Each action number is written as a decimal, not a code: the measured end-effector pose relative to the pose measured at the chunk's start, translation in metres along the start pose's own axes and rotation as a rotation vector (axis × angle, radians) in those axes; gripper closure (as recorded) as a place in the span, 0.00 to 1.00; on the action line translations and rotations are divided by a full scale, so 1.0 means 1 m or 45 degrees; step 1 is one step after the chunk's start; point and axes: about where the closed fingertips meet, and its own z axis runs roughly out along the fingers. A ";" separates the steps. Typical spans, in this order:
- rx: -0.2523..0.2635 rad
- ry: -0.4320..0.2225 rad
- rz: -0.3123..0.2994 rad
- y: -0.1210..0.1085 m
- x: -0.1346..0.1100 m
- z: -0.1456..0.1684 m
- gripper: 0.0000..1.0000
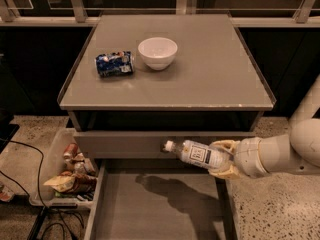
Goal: Pick blue plastic bottle from middle drawer and place on counter
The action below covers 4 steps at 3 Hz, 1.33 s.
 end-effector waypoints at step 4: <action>0.182 0.078 -0.239 -0.057 -0.071 -0.165 1.00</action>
Offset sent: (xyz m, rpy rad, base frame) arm -0.0152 -0.0717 0.1939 -0.1581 -0.2540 0.0029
